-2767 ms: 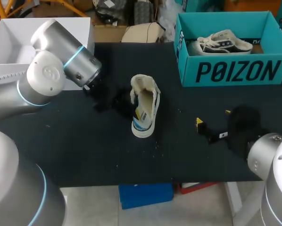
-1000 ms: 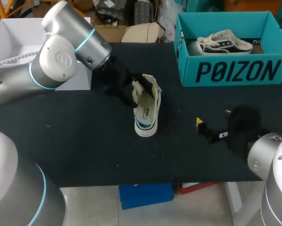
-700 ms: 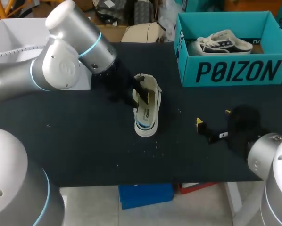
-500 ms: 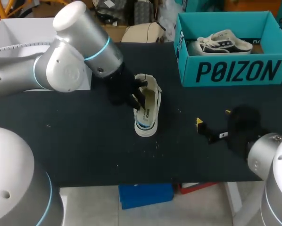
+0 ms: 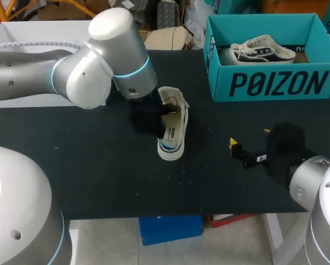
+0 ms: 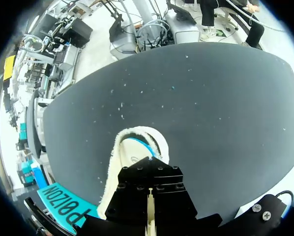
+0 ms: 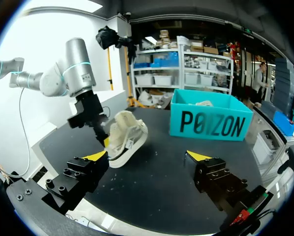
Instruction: Take the shoe out of the shoebox, open the shoe tongue, remove and reinsert the insole, then place the shoe into the shoebox
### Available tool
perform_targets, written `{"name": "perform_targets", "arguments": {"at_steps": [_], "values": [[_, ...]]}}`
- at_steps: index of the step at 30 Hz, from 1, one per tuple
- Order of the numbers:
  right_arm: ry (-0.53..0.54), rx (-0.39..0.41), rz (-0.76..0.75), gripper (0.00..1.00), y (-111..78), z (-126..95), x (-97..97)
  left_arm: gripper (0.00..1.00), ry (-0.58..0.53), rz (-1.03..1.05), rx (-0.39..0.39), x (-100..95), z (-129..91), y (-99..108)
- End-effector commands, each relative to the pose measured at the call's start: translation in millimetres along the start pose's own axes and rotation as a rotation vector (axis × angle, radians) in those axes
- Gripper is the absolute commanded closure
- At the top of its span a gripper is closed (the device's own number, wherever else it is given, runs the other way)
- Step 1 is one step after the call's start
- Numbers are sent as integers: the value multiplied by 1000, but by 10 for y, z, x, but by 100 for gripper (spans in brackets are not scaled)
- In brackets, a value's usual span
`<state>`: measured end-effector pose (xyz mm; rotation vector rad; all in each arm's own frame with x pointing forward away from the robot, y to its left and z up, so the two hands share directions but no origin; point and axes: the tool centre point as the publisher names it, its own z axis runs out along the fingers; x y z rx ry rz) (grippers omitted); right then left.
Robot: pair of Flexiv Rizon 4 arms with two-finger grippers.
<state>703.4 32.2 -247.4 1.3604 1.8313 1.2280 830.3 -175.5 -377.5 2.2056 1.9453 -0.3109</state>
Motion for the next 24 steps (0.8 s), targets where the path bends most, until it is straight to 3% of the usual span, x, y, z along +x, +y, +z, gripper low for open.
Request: {"name": "perform_targets", "arguments": {"at_steps": [1, 17, 21, 24], "values": [[-25, 1, 1, 0, 8, 2, 72, 100, 32, -6, 1, -42, 117, 37], [-25, 1, 1, 0, 8, 2, 72, 100, 64, -8, 38, -64, 424, 60], [-25, 1, 1, 0, 8, 2, 72, 100, 65, -10, 37, -64, 425, 59], [-25, 1, 1, 0, 8, 2, 72, 100, 25, -20, 0, -83, 295, 40]]}}
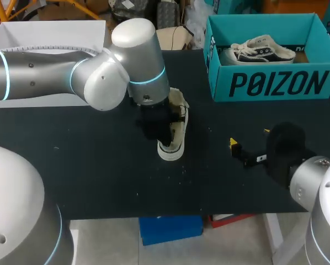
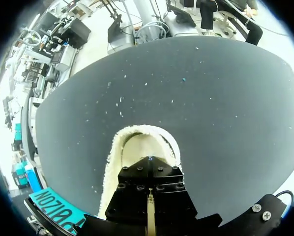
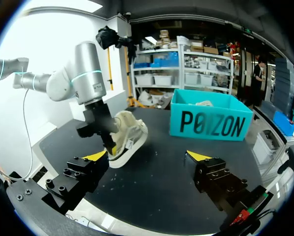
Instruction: Take the shoe out of the shoebox, open the shoe tongue, remove and reinsert the insole, then place the shoe into the shoebox
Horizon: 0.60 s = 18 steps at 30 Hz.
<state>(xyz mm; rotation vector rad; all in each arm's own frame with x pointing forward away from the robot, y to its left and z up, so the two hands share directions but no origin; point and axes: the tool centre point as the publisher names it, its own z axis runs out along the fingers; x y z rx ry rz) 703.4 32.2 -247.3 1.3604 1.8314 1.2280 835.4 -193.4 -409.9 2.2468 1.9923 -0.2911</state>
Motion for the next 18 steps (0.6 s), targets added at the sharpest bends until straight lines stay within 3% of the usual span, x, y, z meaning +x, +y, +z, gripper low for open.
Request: {"name": "perform_targets", "arguments": {"at_steps": [1, 4, 10, 18], "values": [[-25, 1, 1, 0, 8, 2, 72, 100, -44, -17, -37, -5, -98, -39], [-25, 1, 1, 0, 8, 2, 72, 100, -123, -44, -64, -3, -282, -70], [-25, 1, 1, 0, 8, 2, 72, 100, -391, -174, -145, 80, -747, 1], [-25, 1, 1, 0, 8, 2, 72, 100, -494, -401, -384, 367, -1285, 512]]}}
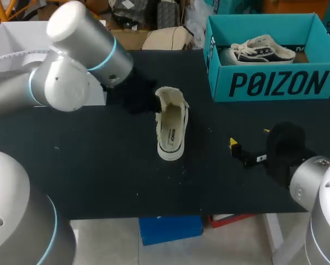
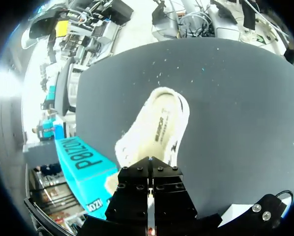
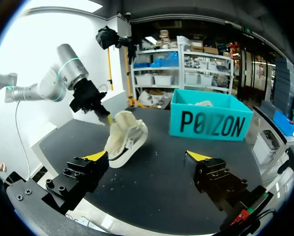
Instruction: Take the shoe out of the shoebox, open the shoe tongue, remove and reinsert the insole, then place the shoe into the shoebox
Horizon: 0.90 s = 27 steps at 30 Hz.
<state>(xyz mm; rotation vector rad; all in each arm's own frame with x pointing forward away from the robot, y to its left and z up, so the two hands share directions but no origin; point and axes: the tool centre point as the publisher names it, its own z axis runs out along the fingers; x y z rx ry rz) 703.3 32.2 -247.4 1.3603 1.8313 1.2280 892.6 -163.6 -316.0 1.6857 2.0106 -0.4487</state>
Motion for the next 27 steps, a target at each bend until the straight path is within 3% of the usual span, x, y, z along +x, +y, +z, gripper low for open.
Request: {"name": "perform_targets", "arguments": {"at_steps": [1, 7, 16, 22, 27], "values": [[-25, 1, 1, 0, 8, 2, 71, 100, -155, -137, -203, 96, -344, 200], [-25, 1, 1, 0, 8, 2, 71, 100, -131, -200, -295, 72, -380, 720], [-25, 1, 1, 0, 8, 2, 71, 100, -111, -195, -276, -178, 2, 1191], [-25, 1, 1, 0, 8, 2, 71, 100, -141, -184, -183, -345, 331, 1191], [-25, 1, 1, 0, 8, 2, 71, 100, -169, -182, -84, -417, 503, 1026]]}}
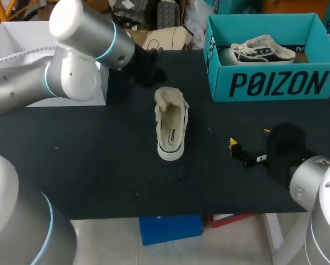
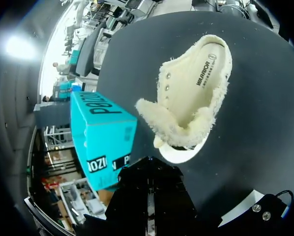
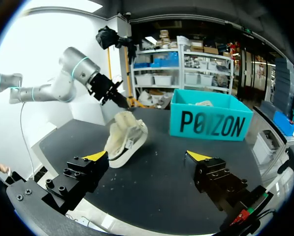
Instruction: Take the shoe out of the shoebox, open the shoe tongue, remove and reinsert the insole, then place the shoe into the shoebox
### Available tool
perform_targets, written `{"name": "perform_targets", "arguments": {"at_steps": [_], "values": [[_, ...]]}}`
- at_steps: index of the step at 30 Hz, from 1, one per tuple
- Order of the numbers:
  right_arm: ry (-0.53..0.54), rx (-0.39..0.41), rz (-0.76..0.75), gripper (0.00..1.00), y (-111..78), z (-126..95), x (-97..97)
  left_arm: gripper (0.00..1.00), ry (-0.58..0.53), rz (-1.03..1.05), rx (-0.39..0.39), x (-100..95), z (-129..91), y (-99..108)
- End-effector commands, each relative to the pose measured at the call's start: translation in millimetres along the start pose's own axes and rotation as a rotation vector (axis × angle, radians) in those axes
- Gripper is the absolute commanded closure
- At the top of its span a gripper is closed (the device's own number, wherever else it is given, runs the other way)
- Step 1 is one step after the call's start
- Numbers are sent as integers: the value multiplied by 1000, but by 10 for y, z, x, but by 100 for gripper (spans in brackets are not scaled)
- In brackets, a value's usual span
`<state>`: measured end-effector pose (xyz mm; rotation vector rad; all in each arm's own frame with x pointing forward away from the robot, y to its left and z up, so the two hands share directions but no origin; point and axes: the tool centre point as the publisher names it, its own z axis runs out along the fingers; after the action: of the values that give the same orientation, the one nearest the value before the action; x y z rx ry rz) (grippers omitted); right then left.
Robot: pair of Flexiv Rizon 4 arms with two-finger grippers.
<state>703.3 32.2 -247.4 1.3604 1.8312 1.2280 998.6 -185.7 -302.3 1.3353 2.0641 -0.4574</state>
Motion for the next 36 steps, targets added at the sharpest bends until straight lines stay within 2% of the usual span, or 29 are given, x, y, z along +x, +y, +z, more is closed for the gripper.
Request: {"name": "perform_targets", "arguments": {"at_steps": [1, 9, 14, 20, 26, 36], "values": [[-25, 1, 1, 0, 9, 2, 71, 100, -30, 11, 90, 28, 341, -71], [-25, 1, 1, 0, 9, 2, 71, 100, -10, 20, 213, 209, 204, -434], [-25, 1, 1, 0, 9, 2, 71, 100, 10, 22, 242, 353, 172, -616], [-25, 1, 1, 0, 9, 2, 71, 100, 28, 17, 262, 446, 187, -750], [-25, 1, 1, 0, 9, 2, 71, 100, 69, 33, 285, 514, 300, -872], [-25, 1, 1, 0, 9, 2, 71, 100, 93, 39, 308, 545, 456, -961]]}}
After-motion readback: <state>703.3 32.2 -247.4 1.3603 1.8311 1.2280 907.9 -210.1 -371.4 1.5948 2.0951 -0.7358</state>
